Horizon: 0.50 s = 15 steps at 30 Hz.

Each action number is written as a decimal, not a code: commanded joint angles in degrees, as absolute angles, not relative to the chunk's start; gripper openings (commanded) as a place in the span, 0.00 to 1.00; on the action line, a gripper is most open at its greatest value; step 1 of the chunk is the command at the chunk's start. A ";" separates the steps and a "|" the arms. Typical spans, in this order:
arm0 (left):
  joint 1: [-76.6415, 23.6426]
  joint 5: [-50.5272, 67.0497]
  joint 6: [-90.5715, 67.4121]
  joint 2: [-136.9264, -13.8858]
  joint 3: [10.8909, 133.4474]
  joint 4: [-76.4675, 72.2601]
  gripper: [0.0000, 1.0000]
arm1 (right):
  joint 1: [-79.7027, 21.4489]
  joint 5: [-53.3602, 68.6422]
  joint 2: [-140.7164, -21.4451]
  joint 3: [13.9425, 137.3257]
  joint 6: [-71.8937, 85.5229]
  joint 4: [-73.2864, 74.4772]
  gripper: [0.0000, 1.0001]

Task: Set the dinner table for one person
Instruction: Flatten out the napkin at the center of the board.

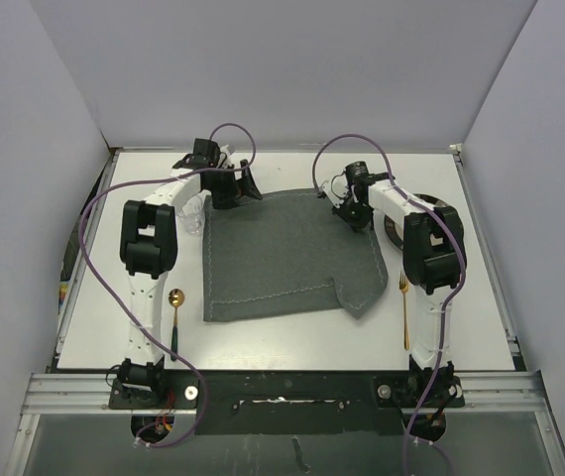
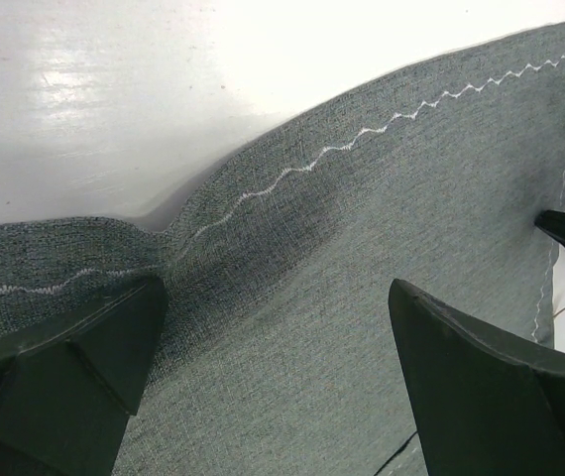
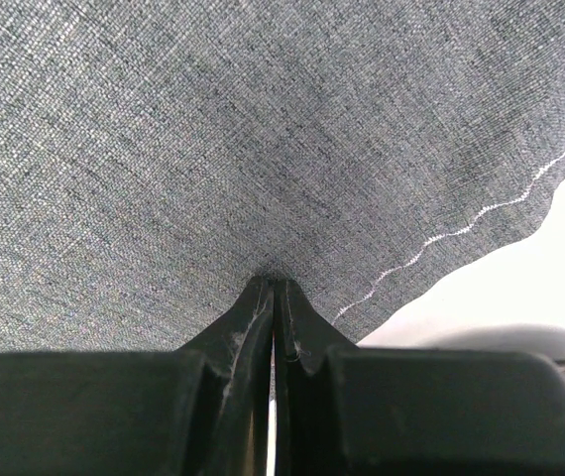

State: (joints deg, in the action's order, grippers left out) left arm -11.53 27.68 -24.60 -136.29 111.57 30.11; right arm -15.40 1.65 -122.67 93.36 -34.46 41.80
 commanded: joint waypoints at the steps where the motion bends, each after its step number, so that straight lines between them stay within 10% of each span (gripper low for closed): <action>1: -11.49 27.45 -24.72 -139.15 115.91 28.97 0.98 | -15.03 1.07 -122.78 92.23 -33.44 38.84 0.00; 15: -11.32 27.51 -25.73 -156.44 137.77 31.66 0.98 | -12.85 1.27 -124.54 92.98 -33.18 37.88 0.00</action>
State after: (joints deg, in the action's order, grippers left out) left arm -11.53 29.04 -26.04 -151.09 134.87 29.56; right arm -13.74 1.43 -122.80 92.97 -33.82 39.29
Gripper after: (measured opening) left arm 0.979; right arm 0.022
